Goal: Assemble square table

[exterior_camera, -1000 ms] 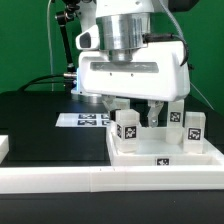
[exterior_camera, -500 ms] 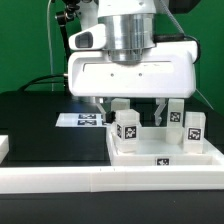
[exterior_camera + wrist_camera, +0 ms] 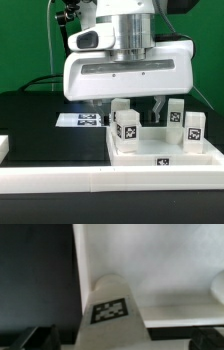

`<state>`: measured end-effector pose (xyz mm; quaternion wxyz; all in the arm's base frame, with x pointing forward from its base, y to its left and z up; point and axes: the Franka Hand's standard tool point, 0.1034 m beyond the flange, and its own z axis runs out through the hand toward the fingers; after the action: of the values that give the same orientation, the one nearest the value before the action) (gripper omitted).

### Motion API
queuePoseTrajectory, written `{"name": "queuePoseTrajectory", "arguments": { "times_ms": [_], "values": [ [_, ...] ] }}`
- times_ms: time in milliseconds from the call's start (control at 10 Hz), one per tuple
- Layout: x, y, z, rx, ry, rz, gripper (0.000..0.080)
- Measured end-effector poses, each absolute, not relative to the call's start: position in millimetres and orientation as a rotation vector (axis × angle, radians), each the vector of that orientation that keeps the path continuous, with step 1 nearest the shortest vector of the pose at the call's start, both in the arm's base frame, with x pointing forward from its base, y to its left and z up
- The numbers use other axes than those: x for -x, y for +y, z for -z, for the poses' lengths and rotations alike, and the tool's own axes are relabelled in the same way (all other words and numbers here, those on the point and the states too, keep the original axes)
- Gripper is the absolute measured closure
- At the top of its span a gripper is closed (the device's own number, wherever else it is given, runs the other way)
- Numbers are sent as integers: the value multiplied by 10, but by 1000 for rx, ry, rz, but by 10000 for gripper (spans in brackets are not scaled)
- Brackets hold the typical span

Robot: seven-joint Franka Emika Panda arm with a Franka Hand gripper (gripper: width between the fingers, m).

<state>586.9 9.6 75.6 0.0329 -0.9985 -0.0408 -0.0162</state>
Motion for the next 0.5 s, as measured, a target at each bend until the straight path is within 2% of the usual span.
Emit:
{"name": "queuePoseTrajectory", "arguments": {
  "times_ms": [300, 400, 500],
  "values": [
    [-5868, 83, -755, 3058, -420, 55, 150],
    [-5868, 83, -755, 3057, -426, 56, 242],
    [-5868, 83, -755, 3058, -422, 55, 242]
  ]
}}
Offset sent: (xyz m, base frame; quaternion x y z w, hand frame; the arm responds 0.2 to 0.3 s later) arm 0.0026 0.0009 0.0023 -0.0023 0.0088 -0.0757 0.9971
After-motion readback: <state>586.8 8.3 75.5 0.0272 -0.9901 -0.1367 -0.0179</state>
